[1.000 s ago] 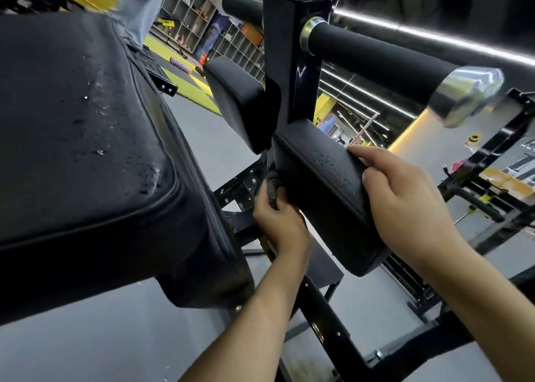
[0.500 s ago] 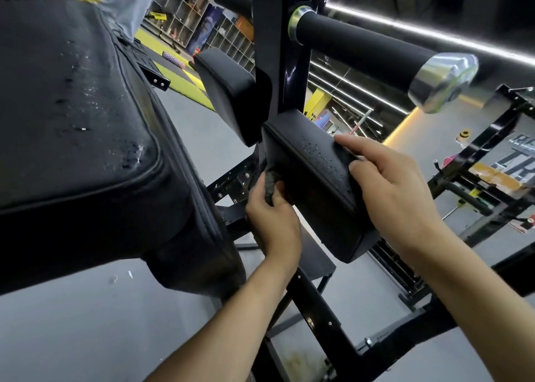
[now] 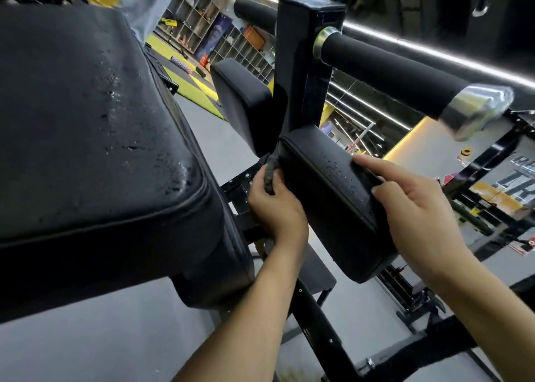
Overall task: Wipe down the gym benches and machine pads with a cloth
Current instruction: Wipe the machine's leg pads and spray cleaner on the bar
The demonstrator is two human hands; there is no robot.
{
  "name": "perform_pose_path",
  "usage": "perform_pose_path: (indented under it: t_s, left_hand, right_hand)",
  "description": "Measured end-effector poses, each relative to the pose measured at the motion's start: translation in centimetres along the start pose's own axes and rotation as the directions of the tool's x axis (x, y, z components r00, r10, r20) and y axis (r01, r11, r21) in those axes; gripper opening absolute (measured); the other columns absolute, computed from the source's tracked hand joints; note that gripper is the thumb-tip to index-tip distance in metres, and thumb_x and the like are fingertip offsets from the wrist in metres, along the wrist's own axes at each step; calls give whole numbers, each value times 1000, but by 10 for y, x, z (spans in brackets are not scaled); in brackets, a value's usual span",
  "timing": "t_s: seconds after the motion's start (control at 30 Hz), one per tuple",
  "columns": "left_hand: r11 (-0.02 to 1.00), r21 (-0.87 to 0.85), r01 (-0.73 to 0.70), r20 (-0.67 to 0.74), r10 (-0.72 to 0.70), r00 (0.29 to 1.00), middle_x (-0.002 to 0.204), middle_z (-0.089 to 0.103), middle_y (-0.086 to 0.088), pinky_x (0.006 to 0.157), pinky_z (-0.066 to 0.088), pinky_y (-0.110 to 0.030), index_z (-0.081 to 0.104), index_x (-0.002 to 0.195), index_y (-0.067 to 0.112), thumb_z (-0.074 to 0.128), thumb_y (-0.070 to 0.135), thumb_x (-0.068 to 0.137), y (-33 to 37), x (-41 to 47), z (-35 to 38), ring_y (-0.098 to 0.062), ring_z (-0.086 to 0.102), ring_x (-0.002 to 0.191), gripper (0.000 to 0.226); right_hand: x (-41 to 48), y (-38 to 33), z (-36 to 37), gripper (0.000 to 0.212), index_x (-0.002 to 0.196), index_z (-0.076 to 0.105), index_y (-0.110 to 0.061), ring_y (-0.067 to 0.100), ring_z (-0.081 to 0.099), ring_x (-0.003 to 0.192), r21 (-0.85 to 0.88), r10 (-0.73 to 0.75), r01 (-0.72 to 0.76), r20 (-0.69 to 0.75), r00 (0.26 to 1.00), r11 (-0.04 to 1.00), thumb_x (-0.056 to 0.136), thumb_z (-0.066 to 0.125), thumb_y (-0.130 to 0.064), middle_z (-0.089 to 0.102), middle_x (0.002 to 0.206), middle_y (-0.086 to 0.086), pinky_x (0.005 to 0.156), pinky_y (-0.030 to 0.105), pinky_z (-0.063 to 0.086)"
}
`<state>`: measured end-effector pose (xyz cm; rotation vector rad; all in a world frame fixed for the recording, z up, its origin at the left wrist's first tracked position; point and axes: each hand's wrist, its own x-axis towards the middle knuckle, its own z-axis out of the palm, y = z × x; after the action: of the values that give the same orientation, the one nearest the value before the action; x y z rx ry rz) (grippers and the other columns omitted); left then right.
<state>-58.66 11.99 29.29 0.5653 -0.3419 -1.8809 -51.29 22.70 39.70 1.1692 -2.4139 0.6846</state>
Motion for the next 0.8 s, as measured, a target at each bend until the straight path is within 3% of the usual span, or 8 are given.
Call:
perform_pose_path:
  t_s: [0.07, 0.2, 0.4, 0.53, 0.6, 0.7, 0.8]
  left_hand:
    - [1000, 13, -3, -9, 3, 1000, 108, 72, -12, 83, 52, -12, 70, 116, 0, 60, 1, 96, -1, -5, 0, -14, 68, 95, 22]
    - [995, 22, -100, 133, 96, 987, 111, 71, -5, 94, 53, -24, 70, 119, 6, 60, 4, 96, 0, -33, -23, -14, 67, 106, 25]
    - [998, -3, -60, 31, 60, 998, 108, 72, -11, 82, 51, -10, 69, 117, -3, 57, 0, 97, 11, -4, -2, -13, 66, 96, 23]
    - [980, 48, -194, 167, 183, 969, 112, 71, -4, 94, 53, -23, 70, 120, 5, 61, 7, 97, 14, -37, -25, -14, 66, 107, 25]
    - [981, 54, -189, 144, 179, 973, 112, 71, -5, 95, 53, -26, 70, 119, 5, 60, 5, 97, 16, -28, -17, -14, 66, 107, 24]
    - [990, 42, -132, 55, 130, 990, 109, 71, -6, 92, 54, -25, 70, 117, 2, 57, 2, 97, 27, -11, -2, -13, 67, 101, 24]
    - [986, 49, -160, 126, 152, 980, 112, 70, -5, 89, 52, -17, 68, 121, 4, 57, 3, 98, 30, -33, -14, -10, 66, 103, 25]
  right_hand:
    - [0, 1, 0, 44, 125, 62, -41, -16, 49, 100, 0, 10, -10, -6, 1000, 1000, 94, 41, -17, 56, 109, -34, 77, 19, 40]
    - [-2, 0, 0, 47, 125, 62, -41, -14, 49, 104, -4, 9, -10, -19, 1000, 1000, 89, 39, -23, 57, 110, -33, 79, 19, 41]
    - [0, -1, 0, 47, 123, 63, -40, -17, 48, 101, -17, 15, -15, -9, 1000, 1000, 97, 40, -7, 55, 106, -35, 78, 15, 39]
    - [0, -1, 0, 48, 123, 63, -40, -11, 51, 103, -9, 21, -22, -23, 1000, 1000, 97, 40, -7, 56, 107, -33, 83, 18, 43]
    - [0, 0, 0, 48, 122, 64, -41, -16, 51, 96, -5, 24, -24, -23, 999, 1000, 97, 40, -8, 56, 103, -34, 81, 18, 43]
    - [0, 1, 1, 47, 122, 64, -41, -14, 52, 96, -19, 12, -13, -21, 1000, 1000, 96, 40, -9, 56, 104, -35, 82, 21, 44]
    - [0, 1, 2, 46, 123, 64, -39, -3, 54, 105, -22, 1, -1, -30, 1000, 1000, 90, 39, -19, 57, 106, -35, 92, 32, 48]
